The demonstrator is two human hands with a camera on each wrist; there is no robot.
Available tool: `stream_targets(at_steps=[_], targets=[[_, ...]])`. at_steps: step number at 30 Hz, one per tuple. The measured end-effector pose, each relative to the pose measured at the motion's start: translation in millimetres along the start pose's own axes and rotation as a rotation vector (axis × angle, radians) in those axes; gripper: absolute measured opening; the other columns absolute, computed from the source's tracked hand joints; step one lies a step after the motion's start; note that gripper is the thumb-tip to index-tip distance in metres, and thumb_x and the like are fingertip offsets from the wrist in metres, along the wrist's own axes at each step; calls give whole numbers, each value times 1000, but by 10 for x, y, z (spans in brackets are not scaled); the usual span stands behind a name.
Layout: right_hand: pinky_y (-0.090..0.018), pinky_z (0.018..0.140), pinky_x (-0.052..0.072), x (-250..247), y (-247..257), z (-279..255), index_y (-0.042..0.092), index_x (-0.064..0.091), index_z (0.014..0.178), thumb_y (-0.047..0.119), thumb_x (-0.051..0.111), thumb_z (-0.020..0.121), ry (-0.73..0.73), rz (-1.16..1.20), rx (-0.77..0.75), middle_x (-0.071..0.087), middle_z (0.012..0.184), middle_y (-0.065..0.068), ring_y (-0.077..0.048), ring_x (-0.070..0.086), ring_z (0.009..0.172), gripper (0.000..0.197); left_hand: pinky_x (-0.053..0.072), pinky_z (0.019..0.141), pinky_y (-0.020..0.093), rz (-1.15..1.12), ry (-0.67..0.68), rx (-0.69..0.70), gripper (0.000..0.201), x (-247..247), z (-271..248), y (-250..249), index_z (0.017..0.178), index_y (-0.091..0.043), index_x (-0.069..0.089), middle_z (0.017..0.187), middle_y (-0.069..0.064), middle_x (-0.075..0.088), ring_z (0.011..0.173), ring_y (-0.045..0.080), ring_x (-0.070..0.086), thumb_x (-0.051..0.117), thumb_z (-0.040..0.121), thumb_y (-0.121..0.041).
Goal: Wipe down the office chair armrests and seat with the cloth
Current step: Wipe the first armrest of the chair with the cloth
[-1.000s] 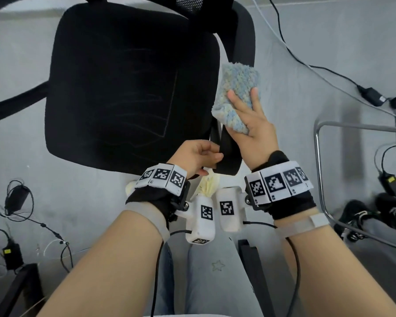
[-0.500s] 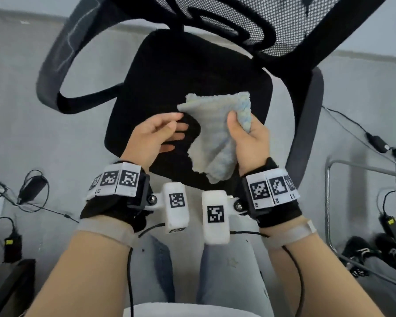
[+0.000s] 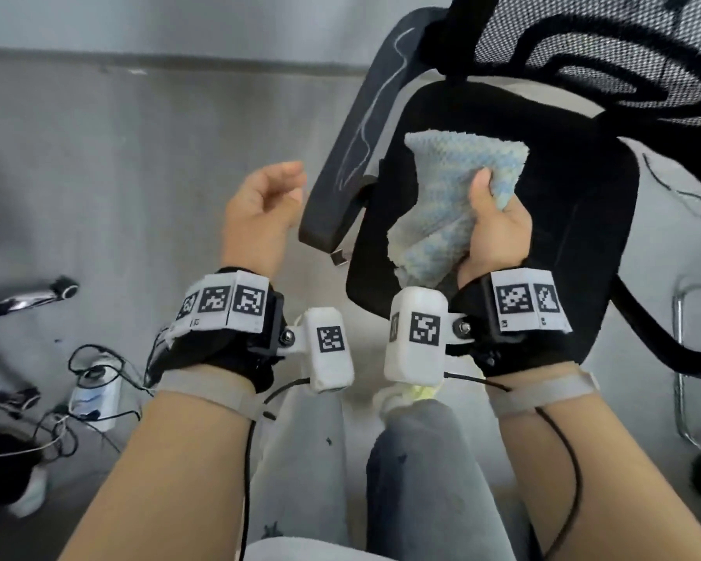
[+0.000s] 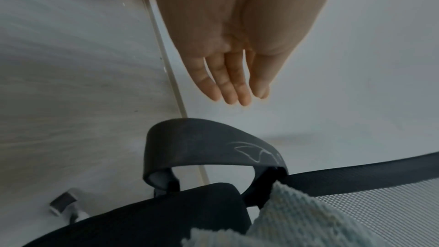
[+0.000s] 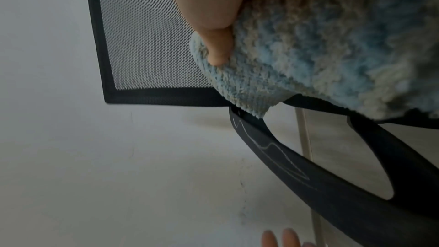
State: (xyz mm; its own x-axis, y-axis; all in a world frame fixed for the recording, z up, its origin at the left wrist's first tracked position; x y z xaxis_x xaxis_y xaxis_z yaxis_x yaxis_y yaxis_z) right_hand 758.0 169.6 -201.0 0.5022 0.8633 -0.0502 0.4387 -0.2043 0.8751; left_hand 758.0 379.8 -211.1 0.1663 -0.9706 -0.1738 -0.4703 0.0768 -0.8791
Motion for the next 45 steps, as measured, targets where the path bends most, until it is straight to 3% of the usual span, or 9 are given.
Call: stream_targets(at_steps=[7, 9, 13, 21, 25, 33, 37, 41, 45], targets=[[-29, 66, 41, 657, -48, 79, 20, 53, 64, 27, 51, 89, 184, -298, -228, 51, 60, 12, -8, 47, 62, 26, 38, 107, 32, 86, 268, -124, 37, 33, 237, 396, 128, -6, 52, 123, 6, 58, 111, 14, 54, 39, 93, -1], [-36, 87, 43, 871, -135, 126, 20, 60, 95, 38, 49, 88, 315, -449, -254, 65, 94, 0, -16, 59, 92, 22, 42, 99, 20, 37, 300, -118, 38, -31, 248, 465, 126, -2, 52, 120, 6, 57, 101, 6, 58, 40, 91, 5], [-49, 117, 1, 1036, -332, 132, 16, 19, 145, 31, 47, 92, 528, -860, -355, 6, 157, -2, -24, -8, 144, 61, 44, 77, 3, 38, 290, -118, 36, -112, 250, 629, 120, -1, 57, 99, -1, 64, 69, -16, 59, 48, 86, 9], [-15, 109, 26, 665, -778, -382, 20, 59, 121, 2, 55, 85, 634, -752, -397, 41, 140, 10, 8, 24, 131, 40, 47, 70, 17, 69, 275, -222, 23, -171, 170, 965, 74, -17, 59, 72, -4, 59, 60, -4, 55, 58, 82, 4], [-8, 65, 43, 632, -257, -159, 34, 55, 74, 25, 52, 85, 231, -485, -373, 57, 73, 15, 12, 53, 65, 14, 48, 67, 13, -8, 230, -278, 26, -161, 82, 1020, 69, -21, 58, 63, -18, 64, 59, -5, 55, 59, 83, 1], [-8, 86, 32, 975, -209, 75, 15, 68, 97, 32, 66, 71, 407, -780, -503, 53, 107, 0, -19, 49, 103, 31, 50, 76, 24, -124, 224, -347, 21, -113, 5, 1073, 72, -18, 52, 82, -1, 57, 82, 13, 56, 54, 88, -4], [-46, 107, 16, 963, -480, -104, 46, 56, 116, 49, 62, 75, 450, -1230, -610, 13, 155, -2, -34, 15, 136, 41, 50, 72, 21, -145, 229, -335, 22, -99, 10, 1100, 73, -18, 52, 80, 1, 59, 79, 11, 59, 52, 89, -2], [-56, 108, 21, 807, -683, -253, 53, 51, 116, 25, 62, 80, 480, -1090, -662, 17, 155, 0, -40, 11, 136, 48, 53, 69, 16, -171, 214, -301, 23, -80, 9, 1088, 74, -13, 54, 75, 3, 59, 67, 7, 59, 49, 88, 4], [-35, 106, 40, 703, -867, -386, 72, 43, 89, 16, 75, 74, 545, -717, -415, 27, 114, 21, -3, 33, 113, 66, 51, 61, 17, -154, 217, -271, 24, -95, 43, 1103, 75, -11, 54, 72, 4, 59, 58, 1, 59, 48, 86, 9]])
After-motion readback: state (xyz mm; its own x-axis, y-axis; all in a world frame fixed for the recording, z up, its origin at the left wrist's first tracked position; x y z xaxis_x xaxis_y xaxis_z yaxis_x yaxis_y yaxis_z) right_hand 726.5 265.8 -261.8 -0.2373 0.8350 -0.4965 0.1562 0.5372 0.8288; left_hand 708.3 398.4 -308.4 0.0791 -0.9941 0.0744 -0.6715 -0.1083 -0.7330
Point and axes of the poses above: each hand's wrist, its own z-axis towards the middle knuckle, its own x-axis out of the palm, y = z × x, the point moved 3 cm from there along z, towards the middle knuckle
